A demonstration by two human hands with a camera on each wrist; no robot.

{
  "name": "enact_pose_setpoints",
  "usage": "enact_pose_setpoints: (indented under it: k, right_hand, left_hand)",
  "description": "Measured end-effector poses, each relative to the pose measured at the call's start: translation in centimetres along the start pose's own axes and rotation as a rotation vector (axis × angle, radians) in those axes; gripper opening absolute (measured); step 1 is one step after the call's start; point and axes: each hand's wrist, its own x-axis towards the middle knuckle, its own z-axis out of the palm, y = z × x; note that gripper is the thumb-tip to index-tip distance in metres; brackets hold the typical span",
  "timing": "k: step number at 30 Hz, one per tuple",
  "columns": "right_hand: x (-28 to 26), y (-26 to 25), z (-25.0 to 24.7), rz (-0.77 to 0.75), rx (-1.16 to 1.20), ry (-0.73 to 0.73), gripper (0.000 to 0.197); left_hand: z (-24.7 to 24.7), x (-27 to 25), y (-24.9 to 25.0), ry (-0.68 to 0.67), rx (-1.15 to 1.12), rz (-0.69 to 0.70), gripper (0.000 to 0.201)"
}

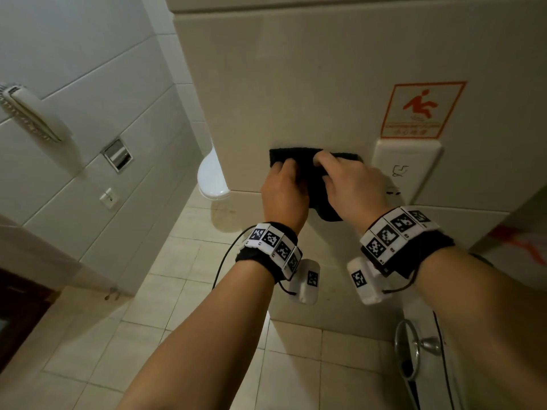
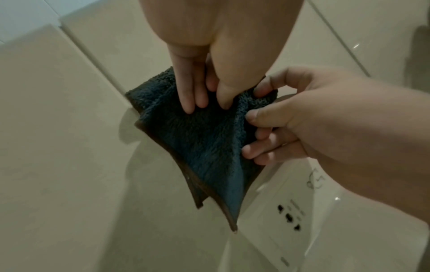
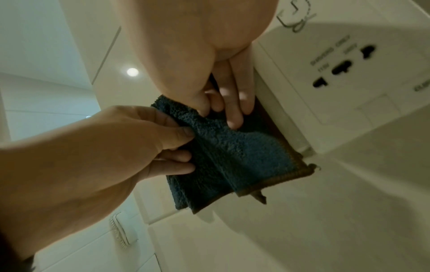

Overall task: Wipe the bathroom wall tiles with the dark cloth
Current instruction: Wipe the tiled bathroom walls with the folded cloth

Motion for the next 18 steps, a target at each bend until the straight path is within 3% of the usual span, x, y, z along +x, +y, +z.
enact_pose_setpoints:
  k: [6, 13, 18]
  right_hand:
    - [1.7, 0.1, -3.6, -0.005, 0.023, 0.125, 0.025]
    - [6.8, -2.2, -10.8, -0.044, 0.045, 0.332, 0.027]
    - [9.4, -3.3, -13.5, -0.03, 0.029, 0.319, 0.027]
  left_hand:
    - [-1.6, 2.5, 3.3, 0.053, 0.007, 0.08, 0.006]
    - [-7.8, 8.9, 9.0, 0.163, 0.013, 0.198, 0.006]
    - [-10.6, 11.7, 10.6, 0.145, 0.054, 0.223, 0.014]
